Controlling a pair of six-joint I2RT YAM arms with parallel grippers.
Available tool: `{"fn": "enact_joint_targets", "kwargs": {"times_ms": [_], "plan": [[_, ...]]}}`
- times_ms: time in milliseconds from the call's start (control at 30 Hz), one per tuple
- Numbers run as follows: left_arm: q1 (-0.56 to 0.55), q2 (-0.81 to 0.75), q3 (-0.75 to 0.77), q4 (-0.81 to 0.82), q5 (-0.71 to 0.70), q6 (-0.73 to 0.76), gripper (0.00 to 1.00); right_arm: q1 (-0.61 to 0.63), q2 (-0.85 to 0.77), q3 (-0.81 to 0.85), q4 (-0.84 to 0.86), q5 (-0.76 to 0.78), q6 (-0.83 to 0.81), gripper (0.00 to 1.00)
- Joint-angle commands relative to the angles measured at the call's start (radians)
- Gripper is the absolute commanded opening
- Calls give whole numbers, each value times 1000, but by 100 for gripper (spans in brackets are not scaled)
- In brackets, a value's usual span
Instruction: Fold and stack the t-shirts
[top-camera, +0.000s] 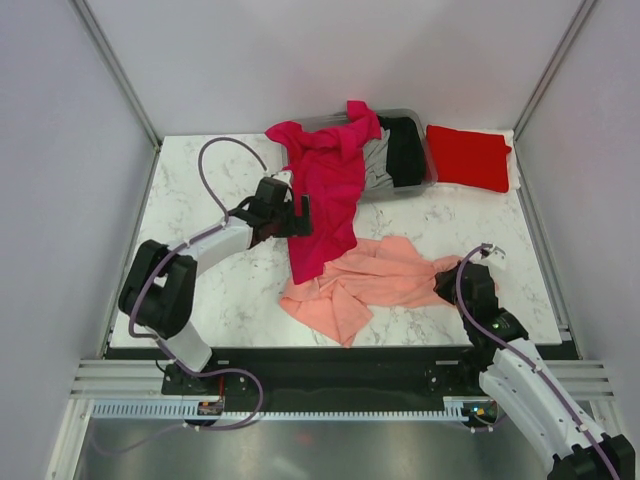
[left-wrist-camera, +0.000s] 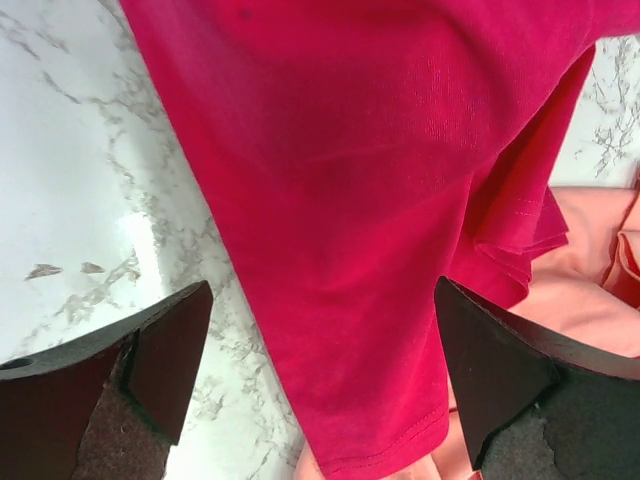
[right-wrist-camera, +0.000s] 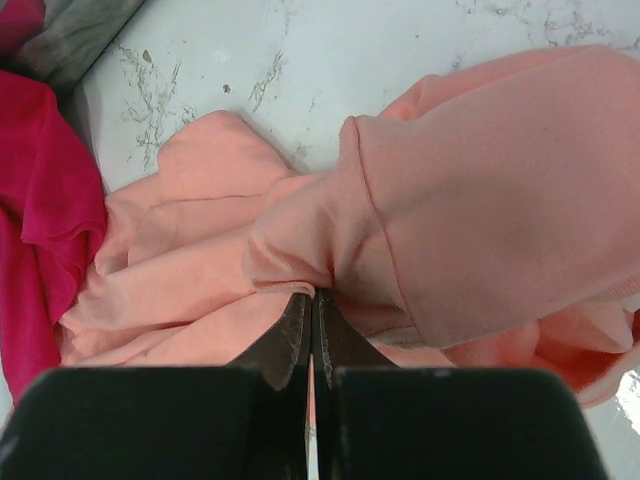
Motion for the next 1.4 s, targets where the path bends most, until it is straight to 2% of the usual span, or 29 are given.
{"fn": "enact_joint_targets", "kwargs": {"times_ms": [0, 133, 167, 200, 267, 367, 400, 433, 467, 567, 667, 700, 767, 867, 933, 967, 1000, 1033, 1067, 1100, 1167, 1300, 1367], "plan": [[-14, 37, -5, 82, 70, -40, 100, 6, 6, -3, 39, -4, -7, 0], [-29, 126, 14, 97, 102, -41, 98, 6, 12, -1, 39, -5, -9, 0], [-31, 158, 18, 97, 104, -49, 95, 5, 12, -1, 40, -5, -9, 0], [-31, 169, 18, 97, 101, -57, 86, 5, 11, -1, 40, -7, -11, 0], [-31, 184, 13, 107, 76, -73, 84, 6, 12, 0, 40, -7, -11, 0], [-31, 177, 33, 84, 73, -58, 57, 5, 12, -1, 43, -8, -12, 0], [-31, 151, 42, 76, 68, -52, 36, 6, 14, -1, 42, -8, -12, 0], [-33, 131, 51, 61, 61, -46, 23, 5, 12, -1, 43, -7, -14, 0], [-31, 80, 74, 21, 45, -41, 5, 6, 17, -1, 43, -8, -12, 0], [-34, -13, 111, -5, 32, -37, 2, 6, 18, -1, 46, -8, -14, 0], [-36, -80, 244, -41, 31, -40, 2, 6, 23, -1, 48, -11, -14, 0], [-36, -86, 330, -39, 31, -38, 2, 6, 23, -1, 48, -10, -11, 0], [-36, -60, 430, -28, 33, -29, 2, 6, 25, -1, 48, -10, -14, 0], [-36, 50, 719, 1, 39, -8, 2, 5, 20, -1, 48, -11, -12, 0], [-34, 129, 848, 42, 48, 14, 2, 6, 20, -3, 48, -11, -12, 0], [-33, 247, 920, 41, 48, 29, 3, 5, 20, -3, 49, -11, -14, 0], [-27, 311, 1111, 19, 47, 26, 7, 6, 20, -3, 48, -11, -14, 0], [-22, 390, 1219, -70, 51, 23, 16, 5, 21, -1, 48, -11, -14, 0], [-20, 508, 1319, -118, 47, 14, 69, 5, 20, -1, 48, -11, -17, 0], [-19, 555, 1461, -171, 42, 11, 99, 6, 21, 0, 48, -10, -17, 0], [-11, 578, 1466, -208, 51, 28, 100, 6, 18, 0, 45, -11, -18, 0], [16, 485, 1172, -189, -42, 25, 100, 6, 11, -5, 45, -13, -17, 0], [52, 465, 1101, -189, -53, 23, 100, 6, 14, -3, 49, -16, -17, 0]]}}
